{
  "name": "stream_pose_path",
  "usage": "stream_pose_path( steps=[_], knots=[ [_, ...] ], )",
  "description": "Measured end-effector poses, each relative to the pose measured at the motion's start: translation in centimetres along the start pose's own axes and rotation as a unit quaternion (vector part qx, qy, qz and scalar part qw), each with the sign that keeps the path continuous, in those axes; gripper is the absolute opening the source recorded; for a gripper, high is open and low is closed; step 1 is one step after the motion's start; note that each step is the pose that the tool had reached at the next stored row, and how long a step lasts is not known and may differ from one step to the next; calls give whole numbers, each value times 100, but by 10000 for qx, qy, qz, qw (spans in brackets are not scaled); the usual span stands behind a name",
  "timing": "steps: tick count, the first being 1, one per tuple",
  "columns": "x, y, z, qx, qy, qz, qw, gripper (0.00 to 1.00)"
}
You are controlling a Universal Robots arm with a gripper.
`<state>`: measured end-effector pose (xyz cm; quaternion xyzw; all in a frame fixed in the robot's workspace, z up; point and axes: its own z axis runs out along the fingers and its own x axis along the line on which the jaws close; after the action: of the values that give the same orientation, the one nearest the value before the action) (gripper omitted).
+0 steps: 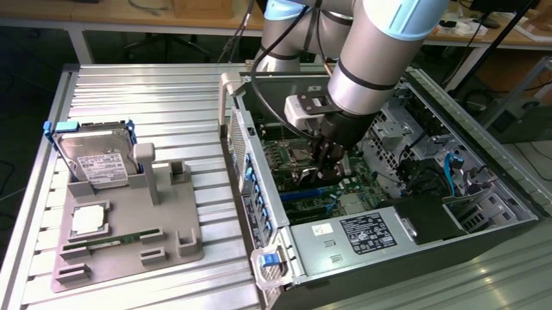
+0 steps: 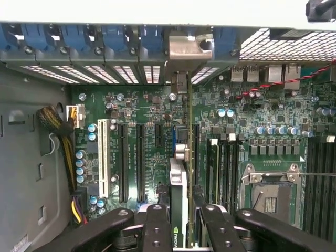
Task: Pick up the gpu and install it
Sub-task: 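Insert the gpu into the slot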
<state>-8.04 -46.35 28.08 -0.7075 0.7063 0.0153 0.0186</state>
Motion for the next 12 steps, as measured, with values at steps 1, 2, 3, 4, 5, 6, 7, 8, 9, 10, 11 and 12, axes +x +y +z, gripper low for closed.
stream_pose_path(
  steps=[1,2,3,4,5,6,7,8,9,10,11,12],
  knots=[
    [0,0,9,3,-1,-3,10000,27],
    [1,0,20,6,-1,-9,10000,27],
    [1,0,30,8,-1,-14,10000,27],
    [2,0,44,10,-1,-22,10000,27],
    [3,0,60,15,-1,-32,10000,27],
    [3,0,72,21,0,-45,10000,27],
    [3,-3,78,23,0,-57,10000,27],
    [4,-5,83,24,0,-65,10000,27],
    [4,-6,89,26,-1,-72,10000,27],
    [5,-6,92,28,0,-77,10000,27],
    [5,-7,92,27,0,-78,10000,27],
    [5,-7,92,27,0,-78,10000,27]
  ],
)
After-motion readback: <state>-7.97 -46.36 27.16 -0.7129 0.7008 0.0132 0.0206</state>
